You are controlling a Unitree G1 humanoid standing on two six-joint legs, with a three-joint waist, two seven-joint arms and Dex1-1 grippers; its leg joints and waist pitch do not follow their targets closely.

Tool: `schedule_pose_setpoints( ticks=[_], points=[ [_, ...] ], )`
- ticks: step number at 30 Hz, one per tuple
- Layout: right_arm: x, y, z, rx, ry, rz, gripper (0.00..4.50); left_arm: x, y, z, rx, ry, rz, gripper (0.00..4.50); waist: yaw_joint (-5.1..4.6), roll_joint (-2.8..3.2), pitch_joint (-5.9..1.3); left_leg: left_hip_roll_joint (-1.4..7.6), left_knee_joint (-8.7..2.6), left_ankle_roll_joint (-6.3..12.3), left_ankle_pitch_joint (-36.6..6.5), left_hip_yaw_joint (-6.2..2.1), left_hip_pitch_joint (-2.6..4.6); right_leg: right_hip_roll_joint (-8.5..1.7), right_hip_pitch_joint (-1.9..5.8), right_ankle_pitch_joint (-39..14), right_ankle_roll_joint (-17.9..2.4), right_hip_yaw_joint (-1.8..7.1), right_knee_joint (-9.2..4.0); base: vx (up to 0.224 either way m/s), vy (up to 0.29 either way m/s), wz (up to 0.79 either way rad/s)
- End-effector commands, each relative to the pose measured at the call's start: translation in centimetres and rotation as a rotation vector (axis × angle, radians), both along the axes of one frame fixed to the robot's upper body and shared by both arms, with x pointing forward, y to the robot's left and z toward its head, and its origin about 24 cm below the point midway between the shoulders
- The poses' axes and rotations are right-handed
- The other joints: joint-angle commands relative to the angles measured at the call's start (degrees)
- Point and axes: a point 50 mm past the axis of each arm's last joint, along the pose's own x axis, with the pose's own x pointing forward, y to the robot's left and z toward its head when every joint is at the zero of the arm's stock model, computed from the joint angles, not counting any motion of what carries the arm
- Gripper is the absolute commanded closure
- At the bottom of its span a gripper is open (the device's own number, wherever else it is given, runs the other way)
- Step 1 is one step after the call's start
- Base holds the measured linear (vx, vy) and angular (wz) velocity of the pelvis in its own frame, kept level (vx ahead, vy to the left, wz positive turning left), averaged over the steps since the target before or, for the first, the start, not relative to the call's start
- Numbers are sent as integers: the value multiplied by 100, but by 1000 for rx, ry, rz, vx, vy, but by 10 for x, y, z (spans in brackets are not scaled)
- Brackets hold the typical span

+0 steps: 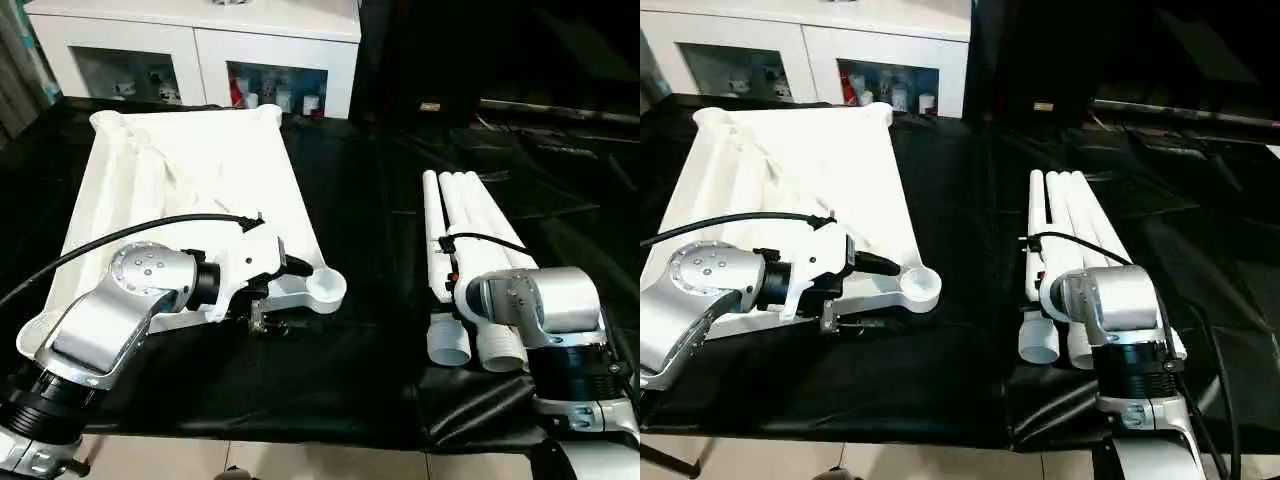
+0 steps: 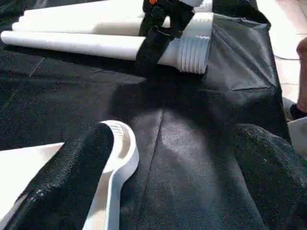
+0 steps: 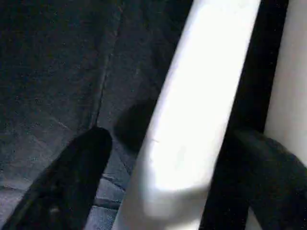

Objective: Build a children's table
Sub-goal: Pick table leg

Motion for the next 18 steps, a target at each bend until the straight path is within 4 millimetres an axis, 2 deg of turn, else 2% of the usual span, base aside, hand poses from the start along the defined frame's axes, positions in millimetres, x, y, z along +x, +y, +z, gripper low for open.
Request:
schedule_pose_setpoints(
  ticks=[1,6,9,10,14,18],
  points=[
    [3,-1,4,19,-6,-14,61,-1,-5,6,6,-18,-28,0,5,11,-386,209,-382,-275,0,-16,109,-398,282,665,-1063,259,-329,0,0,0],
    [5,-3,0,24,4,-29,105,1,-7,8,2,-23,-36,0,8,13,-398,203,-367,-245,73,-11,108,-398,286,794,-1101,259,-319,0,0,0],
    [6,-2,-3,38,12,-40,126,1,-7,8,4,-21,-37,0,11,12,-391,208,-374,-267,-5,-10,104,-402,287,695,-1109,257,-327,0,0,0],
    [6,-3,-5,38,16,-44,137,1,-8,8,3,-21,-37,0,10,-5,-392,209,-377,-265,-11,-10,106,-400,288,676,-1104,253,-327,0,0,0],
    [7,-4,-11,56,31,-75,172,1,-8,7,4,-19,-33,0,11,4,-391,209,-381,-277,-41,-10,110,-406,276,597,-1108,251,-330,0,0,0],
    [10,-5,-13,76,33,-107,207,2,-7,7,5,-25,-22,0,10,-10,-376,217,-403,-342,-256,-12,122,-412,266,287,-1067,246,-359,0,0,0]
  ],
)
